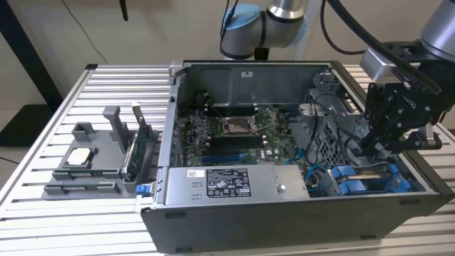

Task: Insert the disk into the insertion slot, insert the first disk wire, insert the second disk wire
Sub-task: 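Insert the first disk wire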

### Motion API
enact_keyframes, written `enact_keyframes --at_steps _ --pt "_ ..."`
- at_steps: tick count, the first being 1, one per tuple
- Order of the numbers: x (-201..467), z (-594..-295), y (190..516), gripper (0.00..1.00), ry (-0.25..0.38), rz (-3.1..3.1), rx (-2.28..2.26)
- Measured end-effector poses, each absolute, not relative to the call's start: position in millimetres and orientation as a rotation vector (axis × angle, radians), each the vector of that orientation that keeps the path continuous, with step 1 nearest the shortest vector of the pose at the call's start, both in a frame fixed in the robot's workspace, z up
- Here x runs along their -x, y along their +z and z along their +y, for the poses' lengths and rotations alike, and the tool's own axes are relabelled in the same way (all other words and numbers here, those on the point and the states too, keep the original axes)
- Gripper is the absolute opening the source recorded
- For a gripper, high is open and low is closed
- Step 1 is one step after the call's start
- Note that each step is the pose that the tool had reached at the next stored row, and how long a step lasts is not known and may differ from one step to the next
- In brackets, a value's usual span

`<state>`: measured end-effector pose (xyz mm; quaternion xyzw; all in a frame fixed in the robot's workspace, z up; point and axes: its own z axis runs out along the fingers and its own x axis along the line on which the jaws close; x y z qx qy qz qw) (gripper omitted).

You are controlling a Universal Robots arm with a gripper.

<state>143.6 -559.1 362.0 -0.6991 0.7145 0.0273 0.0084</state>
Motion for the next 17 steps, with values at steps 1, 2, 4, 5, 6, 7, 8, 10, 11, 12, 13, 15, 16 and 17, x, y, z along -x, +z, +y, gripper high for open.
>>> enact_keyframes --at_steps 1,2,4,5,6,7,8,10,11,12,13,15,16,17 --pt "-143.7 -559.1 361.6 0.19 0.085 2.233 2.185" --pt "-143.8 -559.3 361.3 0.19 0.085 2.233 2.185" --pt "-143.9 -559.3 360.4 0.19 0.086 2.233 2.184" --pt "-143.9 -559.4 359.9 0.19 0.086 2.233 2.184" --pt "-144.0 -559.4 359.4 0.19 0.085 2.233 2.184" --pt "-144.1 -559.4 359.0 0.19 0.085 2.233 2.185" --pt "-144.2 -559.5 358.3 0.19 0.086 2.233 2.184" --pt "-144.5 -559.7 357.3 0.19 0.085 2.233 2.185" --pt "-144.6 -559.7 356.8 0.19 0.085 2.233 2.185" --pt "-144.7 -559.9 356.2 0.19 0.085 2.233 2.184" --pt "-144.8 -559.9 355.5 0.19 0.085 2.233 2.185" --pt "-145.0 -560.1 354.2 0.19 0.085 2.233 2.185" --pt "-145.1 -560.3 353.6 0.19 0.085 2.233 2.185" --pt "-145.4 -560.5 353.1 0.19 0.085 2.233 2.185"
